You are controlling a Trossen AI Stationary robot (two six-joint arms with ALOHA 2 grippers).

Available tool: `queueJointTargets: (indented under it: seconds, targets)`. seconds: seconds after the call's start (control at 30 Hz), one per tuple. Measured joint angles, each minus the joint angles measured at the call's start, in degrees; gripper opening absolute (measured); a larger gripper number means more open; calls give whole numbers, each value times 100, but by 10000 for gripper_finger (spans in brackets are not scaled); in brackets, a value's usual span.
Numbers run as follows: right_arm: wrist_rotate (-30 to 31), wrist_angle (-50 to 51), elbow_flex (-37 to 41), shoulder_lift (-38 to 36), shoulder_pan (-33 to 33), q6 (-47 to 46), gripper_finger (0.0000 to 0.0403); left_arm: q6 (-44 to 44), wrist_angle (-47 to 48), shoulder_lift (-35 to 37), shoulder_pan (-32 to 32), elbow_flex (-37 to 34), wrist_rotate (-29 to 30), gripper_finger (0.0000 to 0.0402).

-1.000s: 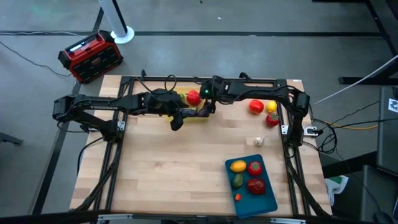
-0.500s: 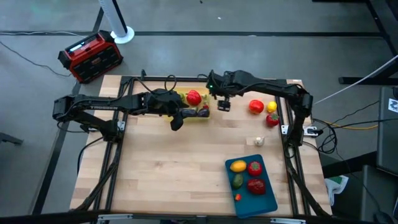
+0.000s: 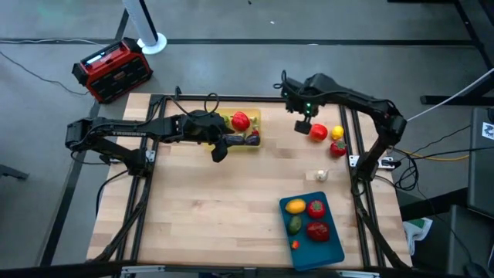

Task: Sort produce into baskets
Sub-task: Put the orange tomato into the blue bin

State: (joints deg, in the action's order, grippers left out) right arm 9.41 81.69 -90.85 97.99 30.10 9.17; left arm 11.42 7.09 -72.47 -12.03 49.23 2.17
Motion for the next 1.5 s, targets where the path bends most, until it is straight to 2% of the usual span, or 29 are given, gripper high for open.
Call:
queueJointTargets:
  seconds: [0.37, 0.6, 0.77, 1.17, 1.37, 1.5]
  targets:
    - [0, 70, 1208, 1, 482, 511, 379, 2, 0, 0, 2, -2, 0, 223]
    - [-19, -479, 1667, 3, 866, 632, 379, 6, 0, 0, 2, -2, 0, 223]
    - [-302, -882, 1957, 5, 1099, 729, 379, 9, 0, 0, 2, -2, 0, 223]
    - [-125, -1906, 2675, 21, 1157, 833, 379, 15, 0, 0, 2, -2, 0, 223]
    - [-96, -2058, 2968, 21, 1157, 833, 377, 15, -2, 0, 2, -2, 0, 223]
    - [-90, -2042, 3023, 21, 1155, 833, 353, 15, -2, 0, 2, -2, 0, 223]
